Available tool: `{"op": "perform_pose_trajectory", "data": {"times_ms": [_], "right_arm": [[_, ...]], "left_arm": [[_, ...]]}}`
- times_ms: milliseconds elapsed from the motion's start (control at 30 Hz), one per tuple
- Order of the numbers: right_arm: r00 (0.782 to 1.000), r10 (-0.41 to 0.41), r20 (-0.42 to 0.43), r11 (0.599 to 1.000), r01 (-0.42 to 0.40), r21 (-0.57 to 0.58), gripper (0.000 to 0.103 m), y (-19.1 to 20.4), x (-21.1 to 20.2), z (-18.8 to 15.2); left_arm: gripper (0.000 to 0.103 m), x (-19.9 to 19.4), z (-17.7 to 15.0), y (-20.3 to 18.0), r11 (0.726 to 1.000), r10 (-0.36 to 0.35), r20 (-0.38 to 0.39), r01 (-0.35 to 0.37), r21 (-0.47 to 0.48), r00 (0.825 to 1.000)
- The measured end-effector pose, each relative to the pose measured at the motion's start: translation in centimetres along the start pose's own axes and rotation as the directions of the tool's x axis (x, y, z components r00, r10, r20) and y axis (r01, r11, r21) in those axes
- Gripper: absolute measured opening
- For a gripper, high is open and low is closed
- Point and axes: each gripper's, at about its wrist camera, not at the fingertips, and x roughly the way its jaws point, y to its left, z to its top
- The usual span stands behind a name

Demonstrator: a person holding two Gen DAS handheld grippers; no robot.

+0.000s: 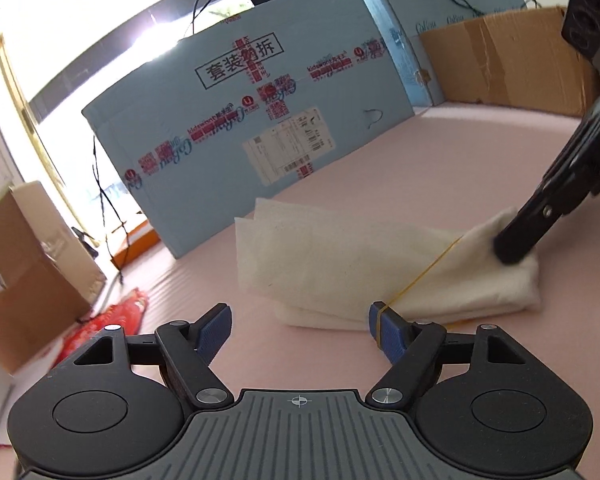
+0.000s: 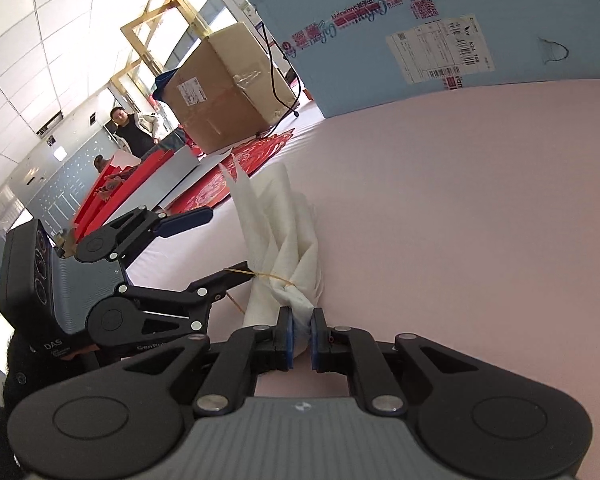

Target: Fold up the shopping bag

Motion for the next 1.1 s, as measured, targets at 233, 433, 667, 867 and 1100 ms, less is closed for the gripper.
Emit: {"op": "perform_pose_trajectory", "data": {"times_ms": [233, 433, 667, 867, 1100], "right_arm": [[1.0, -0.017, -0.003, 0.998, 0.017, -0.066, 0.009, 0.8, 0.7, 0.2], [1.0, -0.032, 0.0, 0.992, 0.031, -0.124, 0.009, 1.5, 0.7, 0.1], [1.0, -0.011, -0.007, 0.994, 0.01, -0.107, 0.009, 1.0, 0.7, 0.3], [1.0, 0.015, -0.011, 0.998, -0.015, -0.065, 0.01, 0.3, 0.7, 0.4], [1.0, 0.005, -0.002, 0.997, -0.005, -0.077, 0.011, 0.5, 0.7, 0.2]], "left_arm": [[0.078, 1.3, 2.7, 1.7, 0.994, -0.096, 0.124, 0.101, -0.042, 0.988], [0.084, 4.5, 2.7, 4.9, 0.961, -0.21, 0.084, 0.222, -0.163, 0.974], [0.086, 5.2, -0.6, 9.9, 0.772, -0.534, 0.16, 0.556, -0.309, 0.83], [0.085, 3.1, -1.2, 11.7, 0.824, -0.377, 0.202, 0.427, -0.372, 0.904], [0.086, -0.4, 3.0, 6.4, 0.886, -0.389, 0.241, 0.433, -0.166, 0.889]]}}
